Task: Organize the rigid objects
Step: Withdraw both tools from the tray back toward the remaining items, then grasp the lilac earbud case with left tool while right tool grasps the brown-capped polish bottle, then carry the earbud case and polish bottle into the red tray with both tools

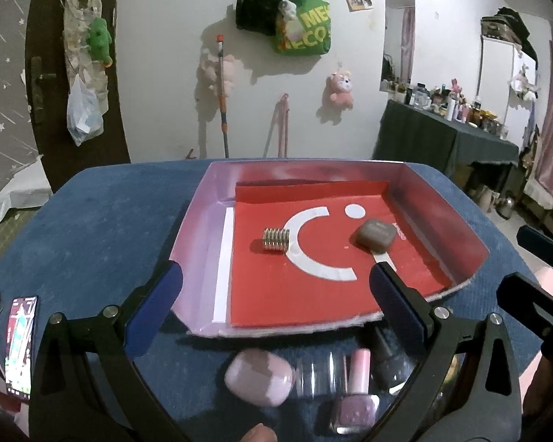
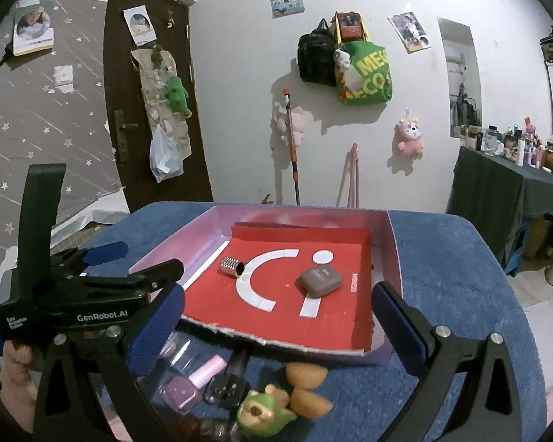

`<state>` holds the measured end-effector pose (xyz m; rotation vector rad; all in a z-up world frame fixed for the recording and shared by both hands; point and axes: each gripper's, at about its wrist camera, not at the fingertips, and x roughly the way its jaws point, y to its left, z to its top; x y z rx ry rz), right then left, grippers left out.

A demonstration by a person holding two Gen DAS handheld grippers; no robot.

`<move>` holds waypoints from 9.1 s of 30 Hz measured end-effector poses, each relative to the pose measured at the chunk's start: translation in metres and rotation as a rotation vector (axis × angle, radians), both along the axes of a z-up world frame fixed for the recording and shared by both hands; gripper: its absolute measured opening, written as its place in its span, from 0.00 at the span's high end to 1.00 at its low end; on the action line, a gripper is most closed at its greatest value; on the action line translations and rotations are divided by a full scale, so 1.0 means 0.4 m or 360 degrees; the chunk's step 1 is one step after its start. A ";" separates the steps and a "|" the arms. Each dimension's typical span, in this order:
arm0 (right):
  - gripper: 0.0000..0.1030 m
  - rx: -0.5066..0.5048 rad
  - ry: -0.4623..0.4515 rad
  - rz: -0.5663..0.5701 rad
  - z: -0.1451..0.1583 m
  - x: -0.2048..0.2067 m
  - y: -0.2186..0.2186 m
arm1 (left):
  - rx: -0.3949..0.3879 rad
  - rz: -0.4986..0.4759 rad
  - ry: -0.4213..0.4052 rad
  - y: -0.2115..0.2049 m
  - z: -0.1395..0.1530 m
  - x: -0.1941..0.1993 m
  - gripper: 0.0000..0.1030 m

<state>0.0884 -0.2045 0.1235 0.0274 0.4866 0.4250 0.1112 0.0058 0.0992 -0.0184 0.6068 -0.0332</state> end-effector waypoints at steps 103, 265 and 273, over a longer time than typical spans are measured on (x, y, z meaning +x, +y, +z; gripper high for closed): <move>0.29 -0.0130 0.0316 0.0137 -0.258 -0.156 0.147 | -0.0127 -0.0054 0.0321 0.088 -0.209 -0.067 0.18; 0.41 -0.0225 0.0672 -0.0025 -0.170 0.428 0.088 | -0.0080 -0.0131 0.0608 -0.001 -0.175 0.358 0.50; 0.41 -0.0215 0.0644 -0.0046 -0.174 0.443 0.098 | -0.0082 -0.0131 0.0607 -0.002 -0.176 0.358 0.50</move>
